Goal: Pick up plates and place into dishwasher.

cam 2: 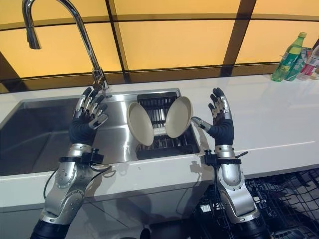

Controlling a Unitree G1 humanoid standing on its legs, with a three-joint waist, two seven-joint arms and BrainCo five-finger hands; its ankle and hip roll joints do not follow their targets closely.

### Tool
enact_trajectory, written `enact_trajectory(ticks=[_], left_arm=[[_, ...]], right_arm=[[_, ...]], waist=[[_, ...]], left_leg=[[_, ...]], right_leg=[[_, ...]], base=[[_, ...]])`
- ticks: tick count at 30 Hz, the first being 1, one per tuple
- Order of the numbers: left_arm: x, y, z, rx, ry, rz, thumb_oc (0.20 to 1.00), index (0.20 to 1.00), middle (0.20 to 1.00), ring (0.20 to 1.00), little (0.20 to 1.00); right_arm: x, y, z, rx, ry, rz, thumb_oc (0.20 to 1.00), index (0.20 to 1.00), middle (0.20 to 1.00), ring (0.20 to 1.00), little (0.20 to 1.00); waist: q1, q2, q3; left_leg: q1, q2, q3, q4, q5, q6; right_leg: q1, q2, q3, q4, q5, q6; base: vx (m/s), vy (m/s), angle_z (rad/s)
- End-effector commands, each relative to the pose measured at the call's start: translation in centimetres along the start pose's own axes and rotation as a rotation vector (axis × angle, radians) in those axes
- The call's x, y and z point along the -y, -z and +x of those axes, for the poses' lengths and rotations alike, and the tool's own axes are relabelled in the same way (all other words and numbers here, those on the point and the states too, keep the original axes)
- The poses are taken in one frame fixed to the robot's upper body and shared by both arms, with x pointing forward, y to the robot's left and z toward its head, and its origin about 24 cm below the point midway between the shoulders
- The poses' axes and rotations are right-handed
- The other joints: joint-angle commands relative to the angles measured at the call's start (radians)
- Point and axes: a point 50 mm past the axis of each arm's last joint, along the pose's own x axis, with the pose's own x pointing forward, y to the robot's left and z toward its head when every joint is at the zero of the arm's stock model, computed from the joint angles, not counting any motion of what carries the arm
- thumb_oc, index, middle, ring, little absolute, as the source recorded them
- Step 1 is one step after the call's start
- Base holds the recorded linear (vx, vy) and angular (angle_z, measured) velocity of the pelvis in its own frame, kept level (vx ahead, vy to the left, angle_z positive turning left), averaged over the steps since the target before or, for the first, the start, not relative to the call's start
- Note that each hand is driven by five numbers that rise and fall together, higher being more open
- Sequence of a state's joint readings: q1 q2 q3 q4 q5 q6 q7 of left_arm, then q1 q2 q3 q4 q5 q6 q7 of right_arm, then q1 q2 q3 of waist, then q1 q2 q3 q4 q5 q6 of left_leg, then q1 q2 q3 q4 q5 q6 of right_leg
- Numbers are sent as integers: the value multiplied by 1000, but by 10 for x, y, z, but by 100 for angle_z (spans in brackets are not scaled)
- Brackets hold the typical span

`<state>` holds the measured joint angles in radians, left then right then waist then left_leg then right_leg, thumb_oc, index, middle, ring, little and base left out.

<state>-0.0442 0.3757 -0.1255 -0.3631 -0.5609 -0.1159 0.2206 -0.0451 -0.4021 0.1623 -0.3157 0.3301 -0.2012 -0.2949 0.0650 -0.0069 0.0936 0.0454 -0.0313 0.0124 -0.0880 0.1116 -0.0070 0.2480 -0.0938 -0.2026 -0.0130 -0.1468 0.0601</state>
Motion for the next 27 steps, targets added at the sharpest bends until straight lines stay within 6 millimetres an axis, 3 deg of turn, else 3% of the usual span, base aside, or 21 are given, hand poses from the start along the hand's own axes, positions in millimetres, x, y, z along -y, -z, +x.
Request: enact_trajectory(ticks=[1,8,14,15,16,20,24,27], left_arm=[[-9,-15,9,95,18,109,1000,1000,1000,1000,1000],[-16,-15,11,91,5,217,1000,1000,1000,1000,1000],[-32,-24,16,142,-22,608,1000,1000,1000,1000,1000],[-40,-27,16,159,-53,736,1000,1000,1000,1000,1000],[-47,-29,17,170,-67,851,1000,1000,1000,1000,1000],[-60,-35,18,163,-56,1025,1000,1000,1000,1000,1000],[-81,-43,18,162,-72,1317,1000,1000,1000,1000,1000],[-87,-49,30,168,-36,1499,1000,1000,1000,1000,1000]], right_arm=[[3,-35,7,189,-11,34,1000,1000,1000,1000,1000],[3,-35,8,182,-21,18,1000,1000,1000,1000,1000],[5,-35,9,167,-43,-2,1000,1000,1000,1000,1000],[6,-34,9,160,-49,-6,1000,1000,1000,1000,1000],[8,-34,10,154,-57,-9,1000,1000,1000,1000,1000],[11,-34,14,144,-76,-24,1000,1000,1000,1000,1000],[1,-32,19,148,-102,-24,1000,1000,1000,1000,1000],[5,-33,22,134,-100,-33,1000,1000,1000,1000,1000]], waist=[[9,20,-49],[5,22,-53],[-1,23,-54],[-1,22,-55],[-1,19,-51],[14,7,-24],[49,21,-13],[35,28,-28]], left_leg=[[115,78,2,7,-141,-32],[113,86,2,7,-135,-40],[92,92,-5,24,-119,-54],[93,93,-4,42,-131,-60],[81,92,-3,79,-139,-66],[-7,72,-38,275,-148,-73],[-20,43,-156,198,-132,-40],[-15,45,-142,164,-136,-44]], right_leg=[[-97,9,16,-41,133,17],[-98,21,21,-43,130,10],[-108,42,40,-46,131,-5],[-103,43,42,-48,126,-5],[-104,40,45,-47,128,-7],[-112,30,63,-40,142,-18],[-137,34,130,-31,150,-14],[-148,24,140,-36,147,-5]], base=[[-12,-39,0],[-3,-39,0],[-9,-63,-1],[38,-51,-1],[36,-49,-4],[2,-12,-16],[48,112,-41],[42,221,-50]])
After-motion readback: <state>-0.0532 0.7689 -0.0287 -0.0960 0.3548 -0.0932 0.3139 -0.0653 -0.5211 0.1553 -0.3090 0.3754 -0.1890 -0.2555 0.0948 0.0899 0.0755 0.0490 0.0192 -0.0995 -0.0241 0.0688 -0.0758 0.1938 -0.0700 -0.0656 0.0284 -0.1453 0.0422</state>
